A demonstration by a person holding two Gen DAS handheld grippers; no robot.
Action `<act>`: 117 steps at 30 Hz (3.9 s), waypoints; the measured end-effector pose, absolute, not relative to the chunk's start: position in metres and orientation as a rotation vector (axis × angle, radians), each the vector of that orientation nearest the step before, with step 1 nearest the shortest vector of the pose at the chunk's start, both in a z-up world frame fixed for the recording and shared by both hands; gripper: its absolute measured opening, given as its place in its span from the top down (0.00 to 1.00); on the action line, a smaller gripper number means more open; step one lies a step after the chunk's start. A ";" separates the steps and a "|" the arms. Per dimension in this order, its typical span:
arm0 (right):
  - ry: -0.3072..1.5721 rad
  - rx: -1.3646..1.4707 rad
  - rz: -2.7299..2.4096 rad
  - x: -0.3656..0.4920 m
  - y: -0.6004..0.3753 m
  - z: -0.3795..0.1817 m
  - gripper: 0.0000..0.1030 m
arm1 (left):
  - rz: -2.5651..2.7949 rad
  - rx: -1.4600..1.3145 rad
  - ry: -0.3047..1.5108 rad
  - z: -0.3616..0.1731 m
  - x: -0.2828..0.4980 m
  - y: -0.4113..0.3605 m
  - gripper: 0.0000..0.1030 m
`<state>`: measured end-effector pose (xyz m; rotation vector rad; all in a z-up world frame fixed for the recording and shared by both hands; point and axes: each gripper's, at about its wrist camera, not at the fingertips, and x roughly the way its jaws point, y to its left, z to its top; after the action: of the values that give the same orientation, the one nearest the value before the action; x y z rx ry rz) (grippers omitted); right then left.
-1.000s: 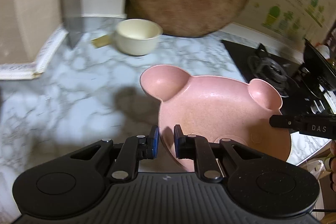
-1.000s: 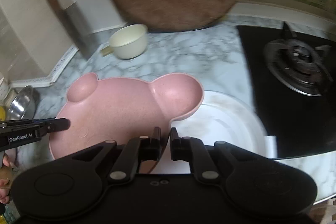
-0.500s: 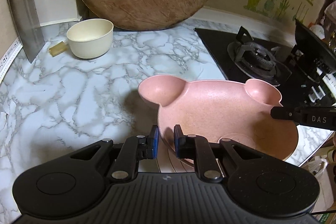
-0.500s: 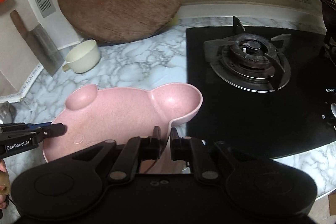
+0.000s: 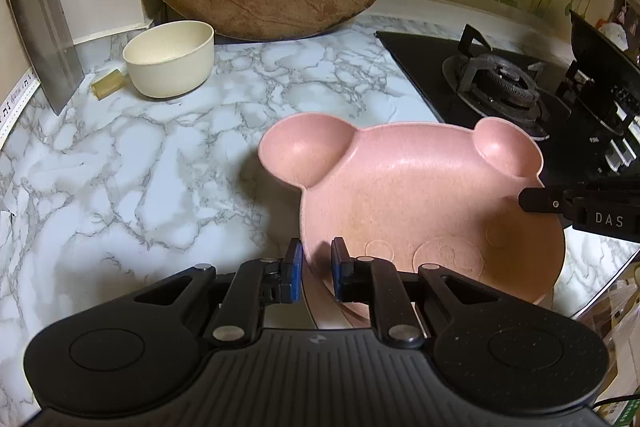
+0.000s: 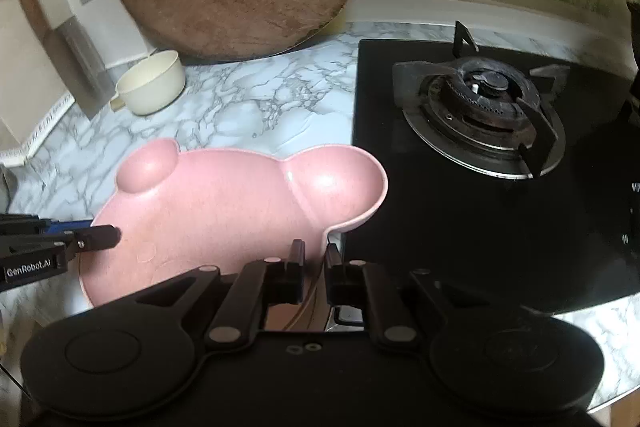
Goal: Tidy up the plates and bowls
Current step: 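Lift the pink plate and carry it toward the white plate stack, then lower the pink plate onto the white plates and open both tools, then move both tools to the stainless steel bowl by the wall, then grasp the steel bowl rim with both tools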
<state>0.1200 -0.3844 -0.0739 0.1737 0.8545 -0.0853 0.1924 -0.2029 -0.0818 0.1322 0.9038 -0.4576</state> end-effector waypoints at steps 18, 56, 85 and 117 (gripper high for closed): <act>0.838 0.041 -0.119 0.110 -0.367 -0.067 0.80 | -0.461 0.166 0.899 -0.080 0.185 -0.200 0.86; 0.574 -0.009 0.233 0.122 -0.152 0.016 0.01 | -0.118 -0.011 0.642 0.016 0.125 0.004 0.28; 0.742 -0.028 0.293 0.264 0.051 -0.028 0.01 | 0.366 -0.089 0.798 -0.015 0.237 0.241 0.24; 0.958 -0.027 0.348 0.319 0.108 -0.089 0.82 | 0.366 -0.185 0.961 -0.081 0.284 0.283 0.77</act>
<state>0.3186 0.1077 -0.0892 -0.0266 0.9576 0.3478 0.2840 0.2831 -0.0806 -0.1855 0.9614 0.3656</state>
